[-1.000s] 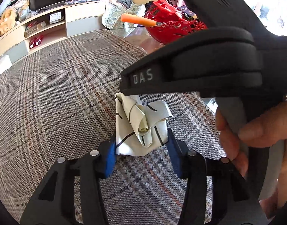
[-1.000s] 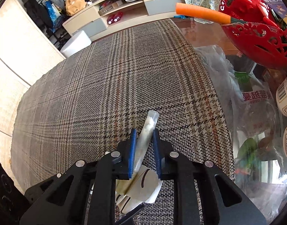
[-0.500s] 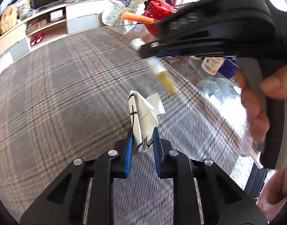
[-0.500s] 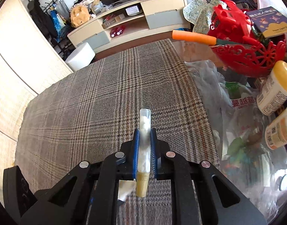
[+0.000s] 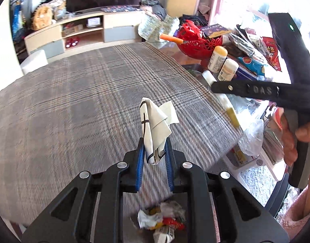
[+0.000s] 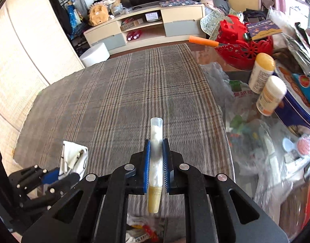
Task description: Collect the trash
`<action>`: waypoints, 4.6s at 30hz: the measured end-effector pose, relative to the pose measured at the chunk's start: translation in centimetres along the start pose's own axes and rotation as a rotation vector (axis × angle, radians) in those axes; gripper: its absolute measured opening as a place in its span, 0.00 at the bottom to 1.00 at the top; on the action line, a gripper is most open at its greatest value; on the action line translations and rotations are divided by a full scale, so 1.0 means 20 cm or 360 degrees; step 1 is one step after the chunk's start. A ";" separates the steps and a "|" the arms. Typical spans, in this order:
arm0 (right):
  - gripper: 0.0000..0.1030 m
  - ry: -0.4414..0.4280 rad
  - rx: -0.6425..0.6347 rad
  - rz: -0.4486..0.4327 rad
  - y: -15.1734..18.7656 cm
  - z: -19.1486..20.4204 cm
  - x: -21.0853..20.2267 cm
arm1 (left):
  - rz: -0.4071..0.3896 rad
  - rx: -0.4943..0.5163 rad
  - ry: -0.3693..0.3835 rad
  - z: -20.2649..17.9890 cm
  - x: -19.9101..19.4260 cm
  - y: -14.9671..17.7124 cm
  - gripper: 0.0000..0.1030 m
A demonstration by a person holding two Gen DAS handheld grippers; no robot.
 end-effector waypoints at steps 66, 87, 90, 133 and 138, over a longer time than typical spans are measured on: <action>0.53 0.0004 0.0092 0.0386 1.33 0.10 0.40 | 0.0469 -0.0315 0.0087 -0.04 0.39 1.33 0.65; 0.97 0.0232 -0.0091 -0.0411 0.87 0.20 -0.55 | -0.0218 -0.0281 -0.0134 0.00 -0.53 0.83 0.92; 0.97 0.0289 -0.0117 -0.0536 0.82 0.24 -0.71 | -0.0305 -0.0292 -0.0159 0.01 -0.66 0.76 0.92; 0.97 0.0292 -0.0156 -0.0871 0.80 0.40 -1.18 | -0.0716 -0.0245 -0.0377 -0.04 -1.26 0.60 0.92; 0.97 0.0283 -0.0144 -0.0858 0.80 0.40 -1.17 | -0.0713 -0.0238 -0.0379 -0.05 -1.26 0.60 0.92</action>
Point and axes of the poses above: each gripper's, at about its wrist camera, not at the fingertips, and x roughly the way its jaws point, z to its left, y to its underside, the point moved 10 cm from there along x, roughly the way its jaws point, and after that the axes turned 3 degrees about z, right-handed, at the moved point
